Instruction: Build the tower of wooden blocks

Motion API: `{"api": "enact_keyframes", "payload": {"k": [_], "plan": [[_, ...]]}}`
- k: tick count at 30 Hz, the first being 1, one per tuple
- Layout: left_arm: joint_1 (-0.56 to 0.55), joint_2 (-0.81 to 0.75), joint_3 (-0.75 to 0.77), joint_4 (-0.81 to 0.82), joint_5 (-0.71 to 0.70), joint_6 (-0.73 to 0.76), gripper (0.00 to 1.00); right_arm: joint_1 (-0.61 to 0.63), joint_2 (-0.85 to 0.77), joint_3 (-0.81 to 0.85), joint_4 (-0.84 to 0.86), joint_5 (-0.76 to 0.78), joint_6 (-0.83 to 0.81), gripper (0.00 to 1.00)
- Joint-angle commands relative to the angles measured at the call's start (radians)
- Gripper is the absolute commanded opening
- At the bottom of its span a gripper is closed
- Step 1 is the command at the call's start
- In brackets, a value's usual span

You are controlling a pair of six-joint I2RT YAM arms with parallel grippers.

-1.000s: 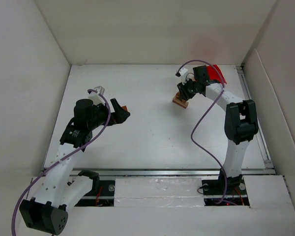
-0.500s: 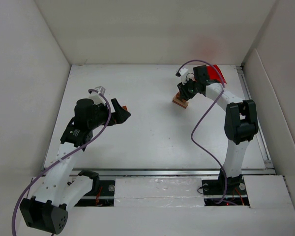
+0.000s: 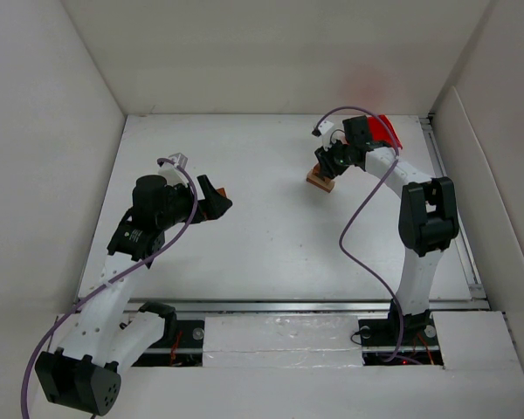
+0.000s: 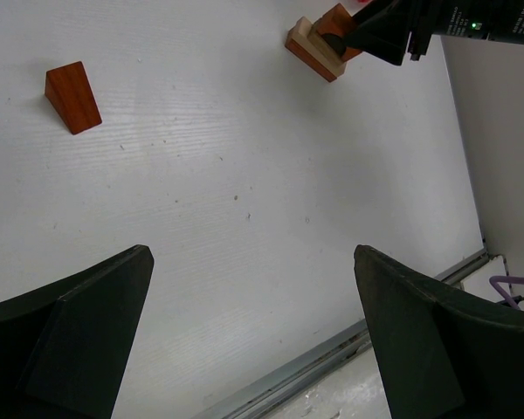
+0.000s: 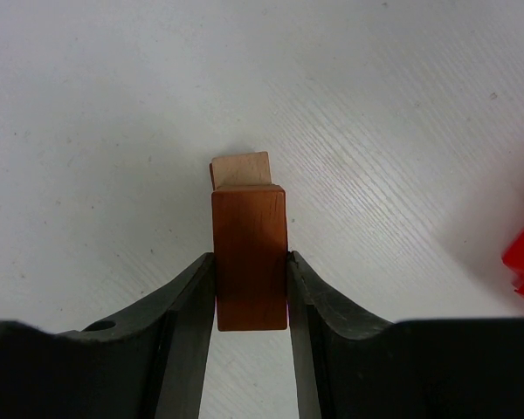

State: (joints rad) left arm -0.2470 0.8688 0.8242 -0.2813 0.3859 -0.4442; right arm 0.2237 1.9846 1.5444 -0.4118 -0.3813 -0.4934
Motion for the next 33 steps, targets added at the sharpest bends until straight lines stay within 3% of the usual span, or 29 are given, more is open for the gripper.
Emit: {"api": "enact_keyframes", "payload": {"k": [1,8,14,17,20,21,29,33], "plan": [[0.0,-0.001,-0.011,0.022,0.016,0.018,0.99,-0.001,-0.001,0.049,0.001,-0.001,-0.002,0.42],[0.0,-0.004,-0.013,0.024,0.018,0.018,0.99,-0.001,0.003,0.051,0.001,-0.016,-0.002,0.44],[0.0,-0.005,-0.014,0.024,0.018,0.018,0.99,0.008,0.005,0.049,0.002,-0.018,0.001,0.52],[0.0,-0.005,-0.014,0.025,0.019,0.018,0.99,0.008,0.003,0.048,0.004,-0.013,0.004,0.68],[0.0,-0.01,-0.014,0.024,0.018,0.019,0.99,0.008,-0.003,0.045,0.008,-0.005,0.007,0.95],[0.0,-0.01,-0.014,0.024,0.018,0.018,0.99,0.008,-0.009,0.043,0.014,-0.005,0.012,1.0],[0.0,0.013,-0.008,0.025,-0.038,-0.002,0.99,0.046,-0.229,-0.009,0.094,0.017,0.093,1.0],[0.0,0.044,-0.008,0.051,-0.081,-0.062,0.99,0.239,-0.405,-0.049,0.145,0.356,0.209,1.0]]}}
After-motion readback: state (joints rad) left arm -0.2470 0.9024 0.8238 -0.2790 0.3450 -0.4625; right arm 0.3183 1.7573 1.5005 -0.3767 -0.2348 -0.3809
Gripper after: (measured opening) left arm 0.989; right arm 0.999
